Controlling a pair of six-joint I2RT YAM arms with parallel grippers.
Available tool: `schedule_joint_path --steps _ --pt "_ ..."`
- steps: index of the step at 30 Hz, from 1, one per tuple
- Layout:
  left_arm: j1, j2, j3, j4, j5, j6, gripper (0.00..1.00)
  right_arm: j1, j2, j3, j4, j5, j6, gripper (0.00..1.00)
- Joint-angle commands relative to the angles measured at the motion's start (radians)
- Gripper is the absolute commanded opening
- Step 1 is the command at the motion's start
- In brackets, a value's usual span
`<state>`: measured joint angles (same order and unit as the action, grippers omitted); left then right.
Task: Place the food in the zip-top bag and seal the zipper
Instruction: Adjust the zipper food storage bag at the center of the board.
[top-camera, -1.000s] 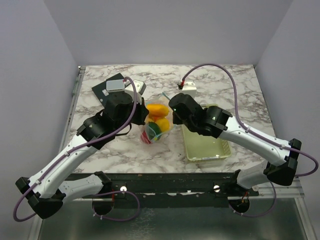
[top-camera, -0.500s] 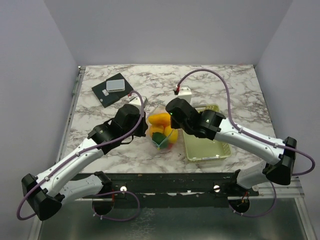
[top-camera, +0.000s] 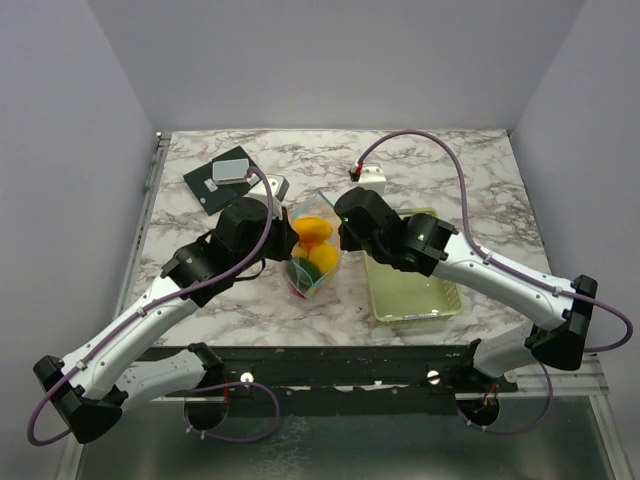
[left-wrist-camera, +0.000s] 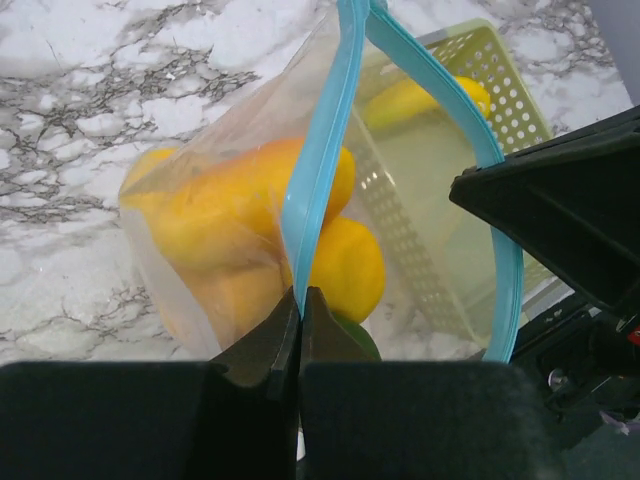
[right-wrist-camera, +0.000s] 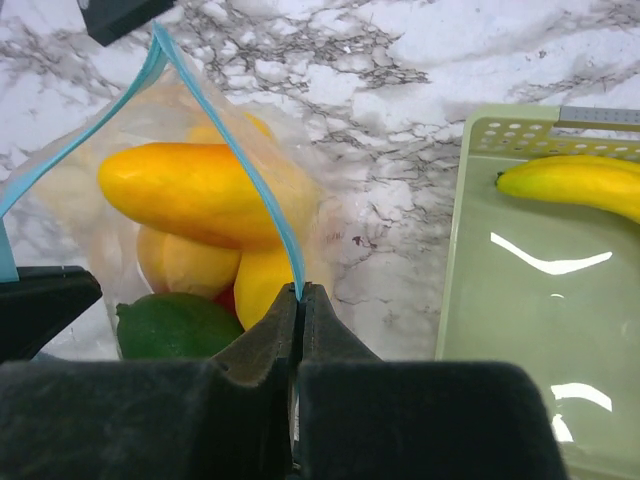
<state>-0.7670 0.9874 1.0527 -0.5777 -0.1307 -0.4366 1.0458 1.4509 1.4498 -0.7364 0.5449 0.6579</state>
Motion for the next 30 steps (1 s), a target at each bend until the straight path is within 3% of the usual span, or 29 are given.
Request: schedule_joint_path --steps 1,15,23,30 --pt "0.004 -0.015 0.01 -0.007 -0.028 0.029 0.0 -0.003 -0.033 0.023 0.011 0.016 -0.014 0.01" --pt "0.004 -0.018 -0.048 0.01 -0.061 0.033 0.0 -0.006 0.052 -0.02 0.047 0.0 0.011 0.01" --pt "0.004 -0.013 -0.053 0.019 -0.08 0.053 0.0 -0.006 0.018 0.006 -0.003 0.061 0.016 0.3" --pt "0.005 -0.023 -0.073 0.036 -0.088 0.065 0.0 -0.006 -0.037 -0.015 -0.046 0.096 0.028 0.46"
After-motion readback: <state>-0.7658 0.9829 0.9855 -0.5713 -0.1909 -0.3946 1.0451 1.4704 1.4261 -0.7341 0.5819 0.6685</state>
